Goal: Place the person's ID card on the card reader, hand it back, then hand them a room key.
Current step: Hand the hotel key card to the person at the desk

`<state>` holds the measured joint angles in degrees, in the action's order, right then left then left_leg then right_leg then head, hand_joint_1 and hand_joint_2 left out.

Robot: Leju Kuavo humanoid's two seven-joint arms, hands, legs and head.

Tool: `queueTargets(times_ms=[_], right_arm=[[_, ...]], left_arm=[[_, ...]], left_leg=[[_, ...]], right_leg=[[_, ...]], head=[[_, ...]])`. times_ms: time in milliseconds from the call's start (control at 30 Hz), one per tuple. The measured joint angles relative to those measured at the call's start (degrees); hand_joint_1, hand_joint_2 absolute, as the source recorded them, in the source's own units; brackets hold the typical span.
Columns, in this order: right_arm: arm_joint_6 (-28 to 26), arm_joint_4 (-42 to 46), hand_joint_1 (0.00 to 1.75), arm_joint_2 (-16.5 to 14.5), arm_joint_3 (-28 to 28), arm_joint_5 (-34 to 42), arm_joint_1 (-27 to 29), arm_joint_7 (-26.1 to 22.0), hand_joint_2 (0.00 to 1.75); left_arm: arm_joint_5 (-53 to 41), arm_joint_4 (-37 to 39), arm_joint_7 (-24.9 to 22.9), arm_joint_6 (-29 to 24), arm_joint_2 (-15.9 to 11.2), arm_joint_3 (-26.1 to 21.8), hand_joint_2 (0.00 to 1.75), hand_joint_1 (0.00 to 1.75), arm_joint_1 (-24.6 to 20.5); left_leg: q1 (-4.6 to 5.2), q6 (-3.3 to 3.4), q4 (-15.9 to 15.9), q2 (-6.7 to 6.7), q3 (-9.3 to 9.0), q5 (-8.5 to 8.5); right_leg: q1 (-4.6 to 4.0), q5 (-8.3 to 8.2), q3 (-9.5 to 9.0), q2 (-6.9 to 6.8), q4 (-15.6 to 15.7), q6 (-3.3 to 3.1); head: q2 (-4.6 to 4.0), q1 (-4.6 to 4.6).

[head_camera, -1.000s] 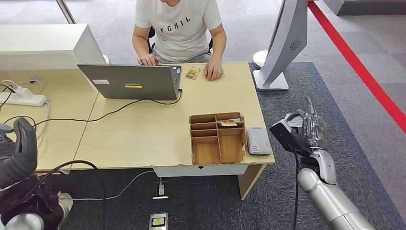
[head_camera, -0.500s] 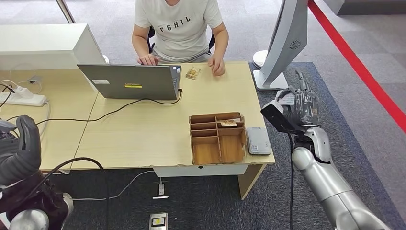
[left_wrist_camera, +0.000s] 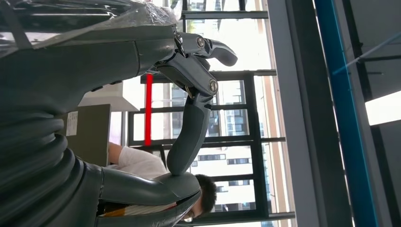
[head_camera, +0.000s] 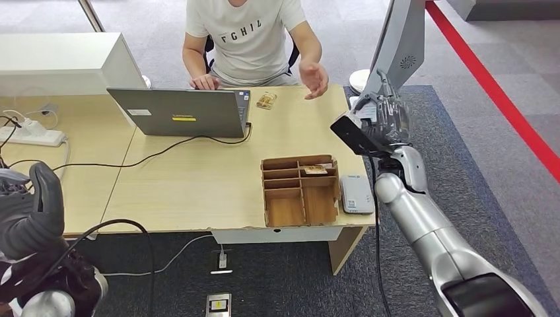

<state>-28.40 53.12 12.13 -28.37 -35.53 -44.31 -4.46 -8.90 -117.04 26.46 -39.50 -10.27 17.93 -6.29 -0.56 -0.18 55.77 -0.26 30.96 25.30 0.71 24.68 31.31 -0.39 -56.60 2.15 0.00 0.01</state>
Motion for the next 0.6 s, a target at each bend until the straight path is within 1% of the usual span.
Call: queueTargets(times_ms=[167,333,600], right_arm=[[0.03,-5.25,1.75,-3.54,-2.12,-0.53,-3.20,-0.36,1.75],[0.12,-9.31,1.75,-6.45,-4.04,-1.22,-5.54,-0.28,1.75],[0.49,-14.40,1.75,-9.33,-6.60,-2.01,-8.10,0.48,1.75]], left_arm=[[0.45,0.00,0.68,0.00,0.12,0.12,1.75,0.00,0.32],[1.03,0.00,0.99,0.00,0.13,0.12,1.75,0.00,0.59],[1.69,-0.02,1.15,0.00,0.12,0.07,1.75,0.00,1.08]], left_leg=[[-0.01,0.00,0.00,0.00,0.01,0.00],[-0.01,0.00,0.00,0.00,0.01,0.00],[0.00,0.00,0.00,0.00,0.00,0.00]], right_leg=[[-0.01,0.00,0.01,0.00,-0.01,0.00],[-0.01,0.00,0.01,0.00,-0.01,0.00],[0.00,0.00,0.01,0.00,0.00,0.00]], head=[[0.00,0.01],[0.00,0.01],[0.00,0.01]])
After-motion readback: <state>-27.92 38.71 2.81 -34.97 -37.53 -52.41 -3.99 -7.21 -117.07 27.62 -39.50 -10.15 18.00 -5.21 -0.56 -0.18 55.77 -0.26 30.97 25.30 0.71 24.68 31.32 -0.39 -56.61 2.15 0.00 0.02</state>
